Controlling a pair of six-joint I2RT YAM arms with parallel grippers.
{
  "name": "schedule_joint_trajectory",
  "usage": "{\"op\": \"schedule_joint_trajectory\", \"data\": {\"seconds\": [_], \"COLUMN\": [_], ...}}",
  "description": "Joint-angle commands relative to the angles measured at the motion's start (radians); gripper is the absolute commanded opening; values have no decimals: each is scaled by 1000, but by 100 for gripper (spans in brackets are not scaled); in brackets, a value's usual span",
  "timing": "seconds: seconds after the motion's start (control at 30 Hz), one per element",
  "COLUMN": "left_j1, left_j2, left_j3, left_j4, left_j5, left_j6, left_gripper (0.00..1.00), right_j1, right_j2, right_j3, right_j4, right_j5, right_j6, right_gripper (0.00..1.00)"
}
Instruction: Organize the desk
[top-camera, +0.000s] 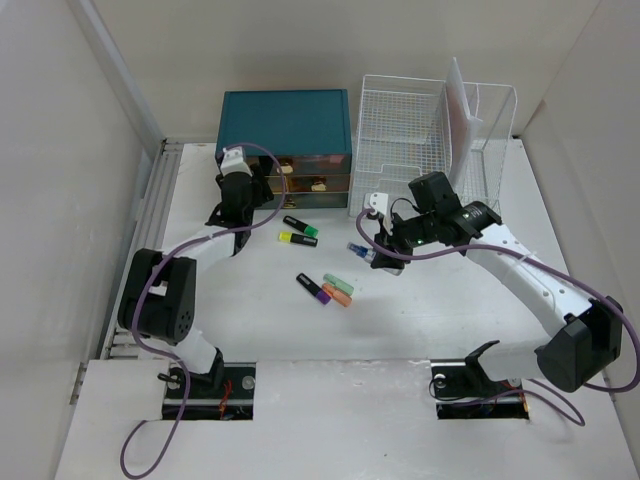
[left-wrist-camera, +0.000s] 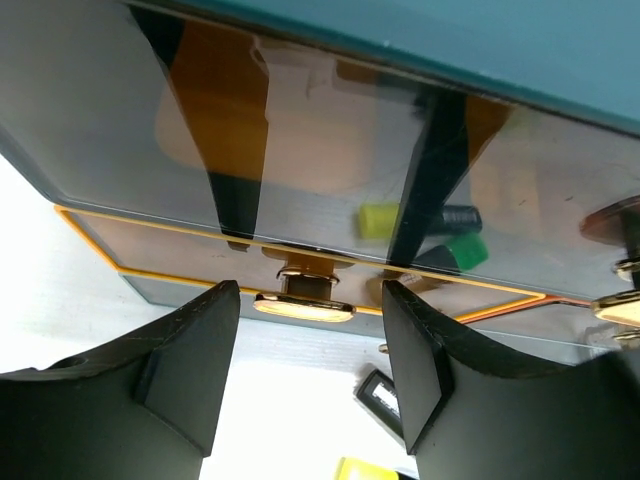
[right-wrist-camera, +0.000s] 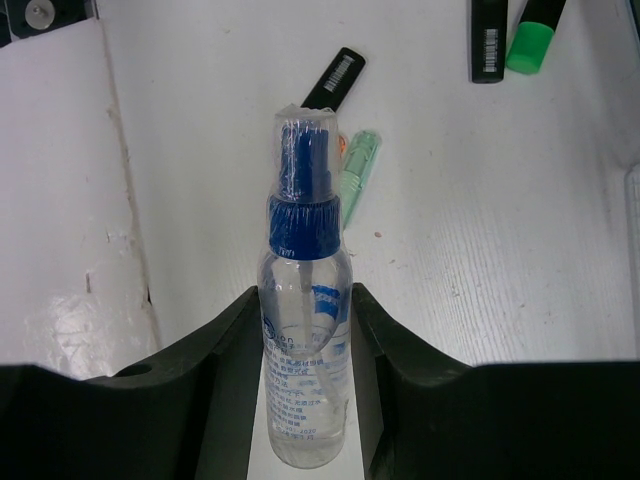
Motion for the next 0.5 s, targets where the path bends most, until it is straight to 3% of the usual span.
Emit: {"op": "schedule_joint_trajectory", "data": {"seconds": [0.0, 0.47], "left_j1": [2, 2], "left_j2": [13, 51], "left_j3": [61, 81], "left_j4": [47, 38], "left_j5": [-26, -36], "left_j6": [9, 19], "left_gripper": [56, 42], "right_j1": [-7, -16], "right_j2": [-21, -21], "right_j3": [20, 20], "right_j4": [11, 1], "right_j5": [-46, -55], "right_j6": [-14, -23], "right_gripper": [0, 0]}}
